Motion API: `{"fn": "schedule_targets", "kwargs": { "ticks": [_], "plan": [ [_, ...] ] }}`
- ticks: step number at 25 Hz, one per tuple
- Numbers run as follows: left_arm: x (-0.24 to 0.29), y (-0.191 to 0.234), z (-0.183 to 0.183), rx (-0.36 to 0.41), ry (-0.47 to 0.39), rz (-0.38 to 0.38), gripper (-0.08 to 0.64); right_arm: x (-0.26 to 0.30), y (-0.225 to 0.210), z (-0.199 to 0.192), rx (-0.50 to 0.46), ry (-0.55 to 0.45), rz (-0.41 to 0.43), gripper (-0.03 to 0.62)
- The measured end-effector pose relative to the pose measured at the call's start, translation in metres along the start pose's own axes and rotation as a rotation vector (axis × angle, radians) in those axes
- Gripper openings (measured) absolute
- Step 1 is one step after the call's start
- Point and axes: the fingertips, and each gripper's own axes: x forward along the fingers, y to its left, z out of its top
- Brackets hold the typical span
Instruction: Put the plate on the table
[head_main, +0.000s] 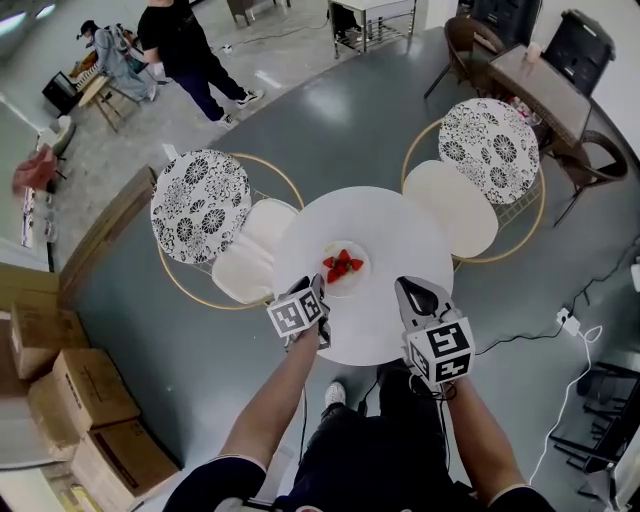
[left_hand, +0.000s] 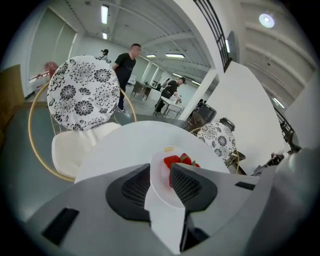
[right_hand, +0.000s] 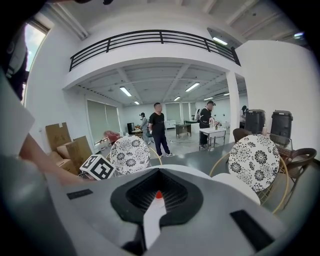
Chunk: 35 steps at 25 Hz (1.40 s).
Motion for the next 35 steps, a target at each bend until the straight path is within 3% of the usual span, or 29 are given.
{"fn": "schedule_targets", "kwargs": {
  "ticks": [5,10,15,22,35],
  "plan": [
    [-0.031,-0.029,0.008,0.154,-0.055,-0.087,0.114,-0.006,0.003,0.007,0.010,-0.030,-0.012,0.005],
    [-0.075,-0.073,0.019,0.364,-0.169,-0.210,0.113,-0.010,0.011,0.013,0.012,-0.056,-0.022,0.005],
    [-0.115,-0.110,0.030,0.487,-0.244,-0.313,0.110,-0.012,0.025,0.020,0.006,-0.081,-0.019,0.005],
    [-0.161,-0.147,0.045,0.575,-0.337,-0.408,0.008,-0.016,0.039,0.029,-0.006,-0.111,-0.023,0.005],
    [-0.200,-0.188,0.042,0.590,-0.349,-0.527,0.006,-0.036,0.055,0.052,-0.002,-0.192,0.000,0.005]
  ]
}}
